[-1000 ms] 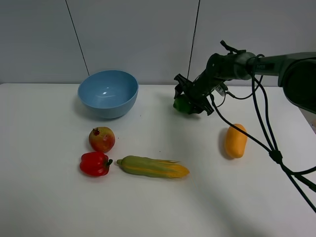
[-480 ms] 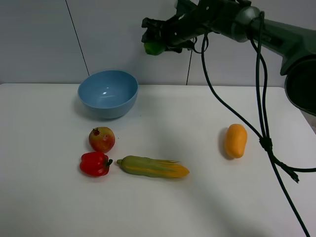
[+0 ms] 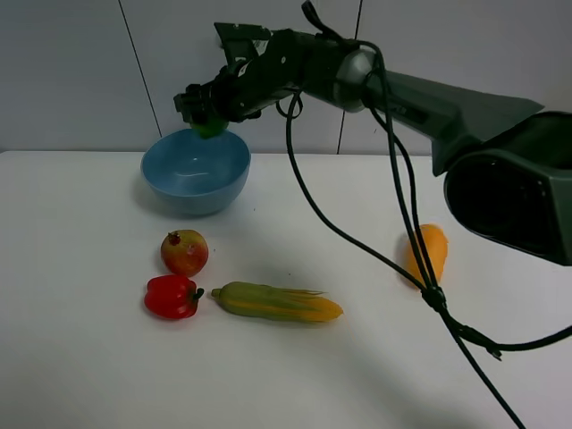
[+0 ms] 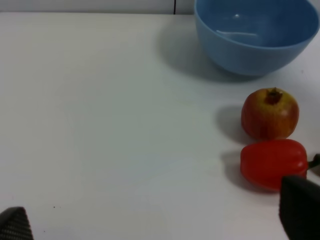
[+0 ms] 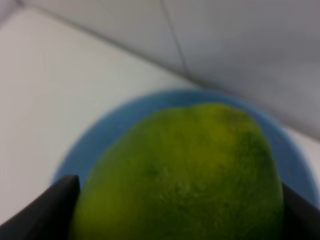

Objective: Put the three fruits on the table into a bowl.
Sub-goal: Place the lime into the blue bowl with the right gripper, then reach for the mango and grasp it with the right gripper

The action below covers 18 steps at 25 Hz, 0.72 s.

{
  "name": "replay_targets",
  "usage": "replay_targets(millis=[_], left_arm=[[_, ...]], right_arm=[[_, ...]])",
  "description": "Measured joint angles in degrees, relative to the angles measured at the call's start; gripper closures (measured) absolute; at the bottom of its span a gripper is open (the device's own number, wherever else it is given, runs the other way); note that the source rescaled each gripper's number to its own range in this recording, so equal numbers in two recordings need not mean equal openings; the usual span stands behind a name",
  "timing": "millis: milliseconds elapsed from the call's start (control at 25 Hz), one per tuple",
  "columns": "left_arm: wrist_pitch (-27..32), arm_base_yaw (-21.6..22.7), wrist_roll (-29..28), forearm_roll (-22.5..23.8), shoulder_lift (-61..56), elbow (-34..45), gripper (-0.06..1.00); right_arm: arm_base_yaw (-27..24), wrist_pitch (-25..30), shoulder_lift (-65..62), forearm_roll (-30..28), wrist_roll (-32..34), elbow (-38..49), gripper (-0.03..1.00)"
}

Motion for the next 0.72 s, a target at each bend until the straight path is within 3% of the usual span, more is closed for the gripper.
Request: replay_targets(millis=[160,240,360,560,720], left_arm=[[0.0,0.0,0.0,0.0,0.0,0.0,-0.06],[0.0,0.0,0.0,0.0,0.0,0.0,-0.06],[0.0,0.0,0.0,0.0,0.0,0.0,-0.06],[0.0,0.0,0.0,0.0,0.0,0.0,-0.06],[0.0,0.0,0.0,0.0,0.0,0.0,-0.06]], right_arm=[[0.8,0.4,3.1,-4.0,-0.3,0.0,0.76],[0.8,-1.2,4.0,-5.5,0.5,0.0,0.60],[0.8,-4.5,4.2,-7.2,2.1,0.0,0.49],[0.8,-5.9,4.2,-7.4,2.6,0.0,0.46],[0.8,-3.5,2.4,-7.4,2.6,0.0,0.46]])
